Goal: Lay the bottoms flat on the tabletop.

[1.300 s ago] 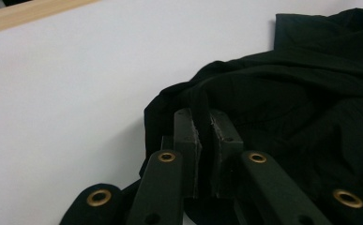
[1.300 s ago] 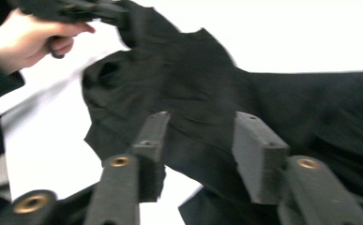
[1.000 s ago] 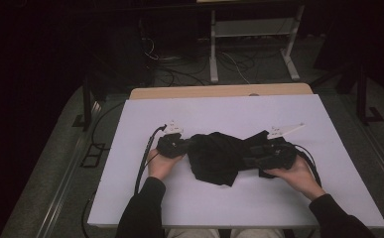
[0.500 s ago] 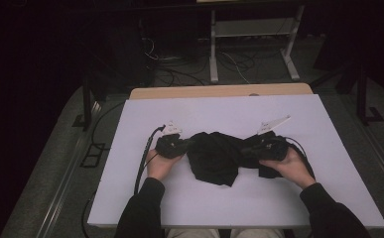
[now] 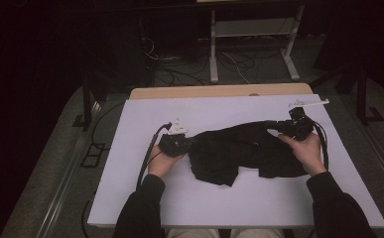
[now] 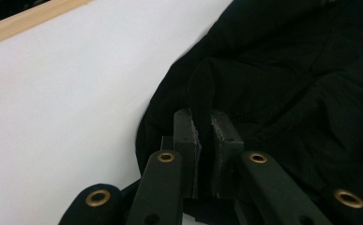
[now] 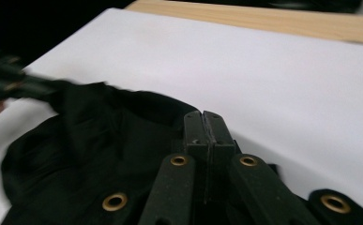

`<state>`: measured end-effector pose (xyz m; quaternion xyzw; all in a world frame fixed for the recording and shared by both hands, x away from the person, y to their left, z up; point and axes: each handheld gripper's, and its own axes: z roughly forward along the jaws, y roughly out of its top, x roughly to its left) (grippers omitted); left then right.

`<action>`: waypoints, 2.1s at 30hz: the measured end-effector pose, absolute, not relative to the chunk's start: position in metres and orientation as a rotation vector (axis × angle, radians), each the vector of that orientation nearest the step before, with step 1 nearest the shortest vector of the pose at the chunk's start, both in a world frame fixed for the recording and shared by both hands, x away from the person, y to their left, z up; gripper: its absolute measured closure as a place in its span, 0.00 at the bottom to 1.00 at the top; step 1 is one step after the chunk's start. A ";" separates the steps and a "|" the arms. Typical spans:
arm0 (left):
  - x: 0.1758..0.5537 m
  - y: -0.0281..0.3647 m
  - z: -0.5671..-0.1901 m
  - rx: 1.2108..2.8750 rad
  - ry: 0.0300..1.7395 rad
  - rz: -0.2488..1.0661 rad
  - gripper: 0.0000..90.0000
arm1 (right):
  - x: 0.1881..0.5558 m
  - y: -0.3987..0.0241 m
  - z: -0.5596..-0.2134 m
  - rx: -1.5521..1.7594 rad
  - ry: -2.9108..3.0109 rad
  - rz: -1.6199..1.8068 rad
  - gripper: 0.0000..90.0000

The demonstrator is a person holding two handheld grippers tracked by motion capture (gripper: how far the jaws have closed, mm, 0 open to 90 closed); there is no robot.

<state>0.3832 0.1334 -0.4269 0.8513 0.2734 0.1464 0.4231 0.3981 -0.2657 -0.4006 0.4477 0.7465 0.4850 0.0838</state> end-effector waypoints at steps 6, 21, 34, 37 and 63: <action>0.387 0.120 -0.435 2.195 0.638 0.378 0.91 | 0.423 -0.283 -0.425 1.531 2.142 1.443 0.99; 0.410 0.116 -0.430 2.248 0.643 0.475 0.91 | 0.448 -0.297 -0.445 1.639 2.080 1.380 0.99; 0.444 0.105 -0.433 2.281 0.717 0.497 0.90 | 0.463 -0.301 -0.448 1.643 2.060 1.360 0.99; 0.445 0.110 -0.435 2.252 0.775 0.469 0.84 | 0.463 -0.302 -0.449 1.659 2.060 1.350 0.99; 0.466 0.135 -0.445 1.839 1.202 0.118 0.49 | 0.454 -0.310 -0.448 1.672 2.035 1.258 0.98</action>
